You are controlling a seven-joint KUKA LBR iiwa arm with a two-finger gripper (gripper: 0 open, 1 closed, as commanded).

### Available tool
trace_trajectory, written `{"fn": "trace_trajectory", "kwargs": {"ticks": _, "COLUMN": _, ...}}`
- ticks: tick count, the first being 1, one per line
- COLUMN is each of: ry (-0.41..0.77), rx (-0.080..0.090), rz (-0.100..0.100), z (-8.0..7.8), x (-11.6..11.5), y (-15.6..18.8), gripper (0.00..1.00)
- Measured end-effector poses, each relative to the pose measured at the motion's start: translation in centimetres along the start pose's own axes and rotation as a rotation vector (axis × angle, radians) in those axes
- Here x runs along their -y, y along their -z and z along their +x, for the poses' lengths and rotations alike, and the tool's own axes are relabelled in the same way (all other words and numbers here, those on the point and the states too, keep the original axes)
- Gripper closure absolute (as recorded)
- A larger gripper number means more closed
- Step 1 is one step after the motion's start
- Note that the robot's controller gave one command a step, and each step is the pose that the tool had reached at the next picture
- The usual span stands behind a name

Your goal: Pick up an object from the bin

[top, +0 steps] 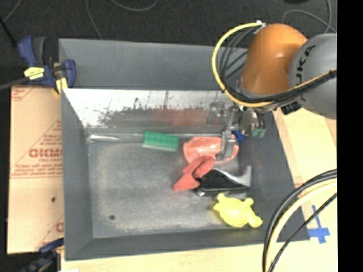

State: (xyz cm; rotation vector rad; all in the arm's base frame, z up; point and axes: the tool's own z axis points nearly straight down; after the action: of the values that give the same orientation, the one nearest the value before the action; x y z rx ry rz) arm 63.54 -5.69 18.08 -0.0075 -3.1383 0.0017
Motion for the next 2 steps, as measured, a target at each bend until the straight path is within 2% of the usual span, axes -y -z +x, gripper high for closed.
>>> {"fn": "trace_trajectory", "kwargs": {"ticks": 1, "ry": 0.001, "rx": 0.008, "rz": 0.001, "z": -0.1, "x": 0.0, "y": 0.5, "gripper": 0.0}}
{"fn": "trace_trajectory", "kwargs": {"ticks": 2, "ry": 0.103, "rx": 0.013, "rz": 0.002, "z": 0.8, "x": -0.4, "y": -1.5, "gripper": 0.0}}
